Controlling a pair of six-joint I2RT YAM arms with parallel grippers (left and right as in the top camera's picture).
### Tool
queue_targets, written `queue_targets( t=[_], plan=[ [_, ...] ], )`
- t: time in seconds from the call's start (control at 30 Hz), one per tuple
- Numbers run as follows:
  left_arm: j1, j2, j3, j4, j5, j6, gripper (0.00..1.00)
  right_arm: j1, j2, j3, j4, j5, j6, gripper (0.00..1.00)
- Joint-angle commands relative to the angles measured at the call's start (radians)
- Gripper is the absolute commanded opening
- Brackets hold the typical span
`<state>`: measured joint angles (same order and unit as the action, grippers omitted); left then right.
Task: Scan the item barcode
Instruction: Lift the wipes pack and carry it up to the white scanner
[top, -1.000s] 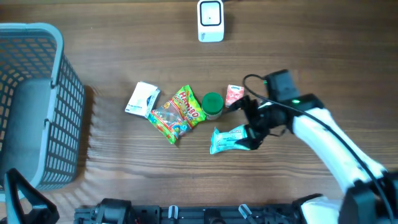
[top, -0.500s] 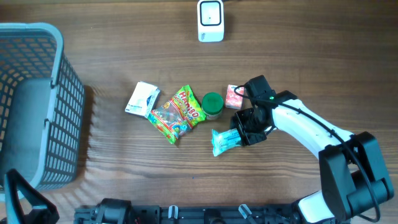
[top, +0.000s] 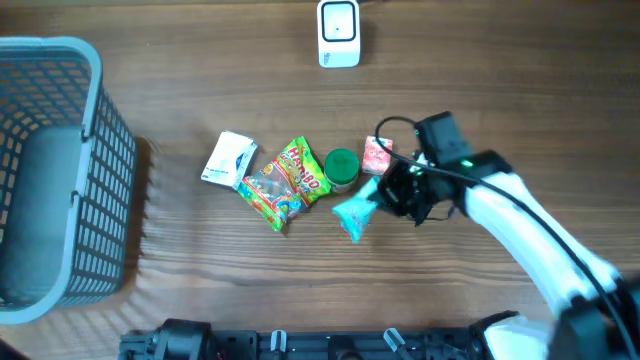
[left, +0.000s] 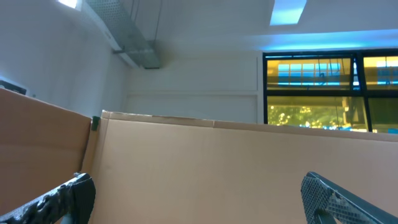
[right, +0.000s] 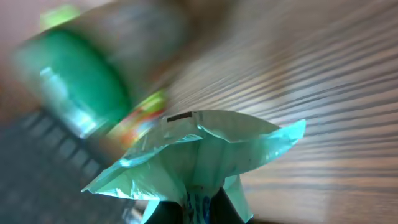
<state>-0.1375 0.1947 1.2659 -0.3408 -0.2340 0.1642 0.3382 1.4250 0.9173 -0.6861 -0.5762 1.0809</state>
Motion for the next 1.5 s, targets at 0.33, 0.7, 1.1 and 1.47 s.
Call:
queue_targets(
  t=[0.33, 0.7, 1.1, 1.47],
  plan=[
    [-0.005, -0.171, -0.262, 0.193, 0.013, 0.016, 1.0, -0.001, -0.344, 0.004, 0.635, -0.634, -0.688, 0.04],
    [-0.005, -0.19, -0.391, 0.282, 0.005, 0.016, 1.0, 0.016, -0.135, 0.005, 0.86, -1.046, -1.494, 0.04],
    [-0.005, -0.19, -0.417, 0.293, 0.005, 0.016, 1.0, 0.056, -0.087, 0.005, 1.157, -1.046, -1.45, 0.04],
    [-0.005, -0.19, -0.465, 0.317, -0.031, 0.016, 1.0, 0.004, -0.087, 0.005, 1.141, -1.019, -0.732, 0.04]
  ],
)
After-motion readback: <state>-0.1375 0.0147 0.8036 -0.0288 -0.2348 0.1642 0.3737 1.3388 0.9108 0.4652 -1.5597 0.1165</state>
